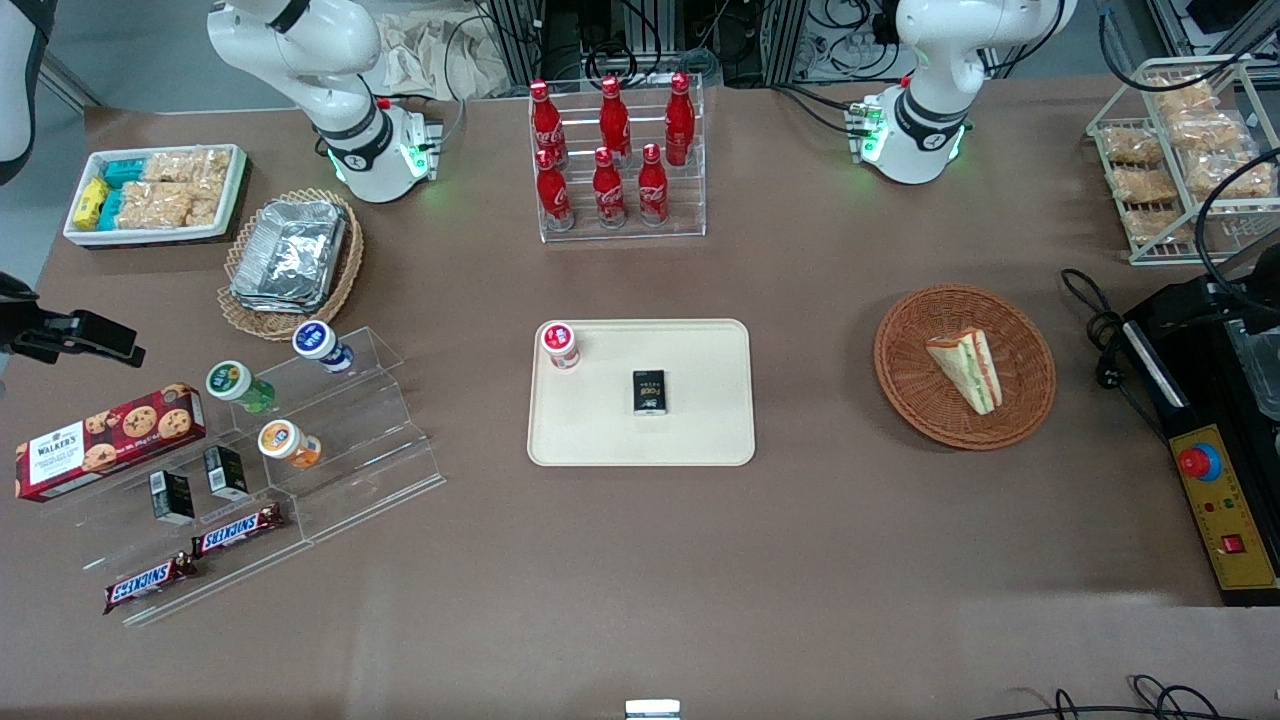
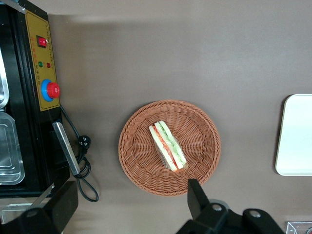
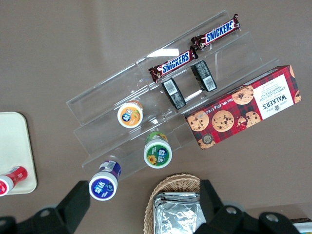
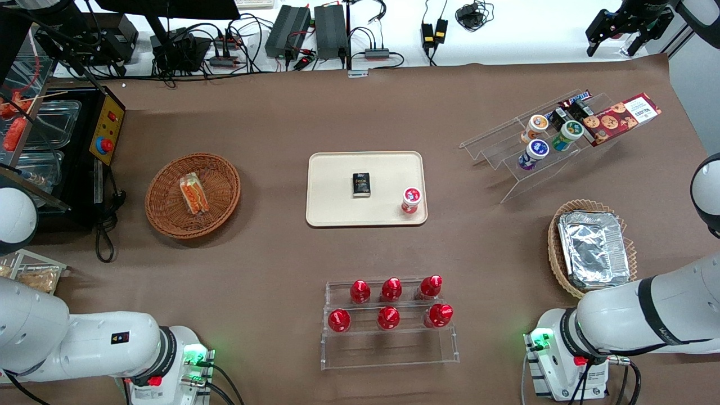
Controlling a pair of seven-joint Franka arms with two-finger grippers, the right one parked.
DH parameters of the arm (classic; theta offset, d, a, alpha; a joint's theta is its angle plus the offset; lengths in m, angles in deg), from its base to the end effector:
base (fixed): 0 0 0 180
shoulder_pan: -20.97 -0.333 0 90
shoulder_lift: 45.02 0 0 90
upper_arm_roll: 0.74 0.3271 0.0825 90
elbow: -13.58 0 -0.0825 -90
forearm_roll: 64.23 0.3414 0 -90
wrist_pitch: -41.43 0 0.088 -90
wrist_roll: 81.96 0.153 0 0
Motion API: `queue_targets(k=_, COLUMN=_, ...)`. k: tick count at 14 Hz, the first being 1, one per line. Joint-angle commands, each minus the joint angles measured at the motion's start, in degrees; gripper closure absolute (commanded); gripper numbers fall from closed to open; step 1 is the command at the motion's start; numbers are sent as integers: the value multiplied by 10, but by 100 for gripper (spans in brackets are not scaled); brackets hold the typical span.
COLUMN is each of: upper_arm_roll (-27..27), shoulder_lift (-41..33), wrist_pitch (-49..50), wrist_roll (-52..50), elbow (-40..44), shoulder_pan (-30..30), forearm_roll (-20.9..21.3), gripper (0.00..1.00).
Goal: Place sandwich from basket to tray
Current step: 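Move the left gripper over the wicker basket toward the wrapped sandwich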
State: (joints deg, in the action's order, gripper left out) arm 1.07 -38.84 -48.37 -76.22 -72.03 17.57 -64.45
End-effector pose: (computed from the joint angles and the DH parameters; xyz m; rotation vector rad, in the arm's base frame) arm 0.5416 0.0479 0.5652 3.1373 -0.0146 -0.0541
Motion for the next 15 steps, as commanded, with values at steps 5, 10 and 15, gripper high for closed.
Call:
queue_targets(k=5, upper_arm_roll=-14, shoulder_lift=-6, wrist_pitch=11, wrist_roll=-84, elbow=-10, shoulder_pan=8, forearm_roll=8, gripper=0)
queue_targets(k=10, upper_arm_roll=-36, shoulder_lift=-73, wrist_pitch=-97, wrist_roll=-240, elbow=-180, shoulder_pan=9, forearm_roll=18, gripper=0)
queue_targets(k=15, upper_arm_roll=-39, shoulder_lift=-130, wrist_pitch=-273, wrist_roll=-353, elbow=-395, shoulder_pan=8, forearm_roll=32, gripper=0)
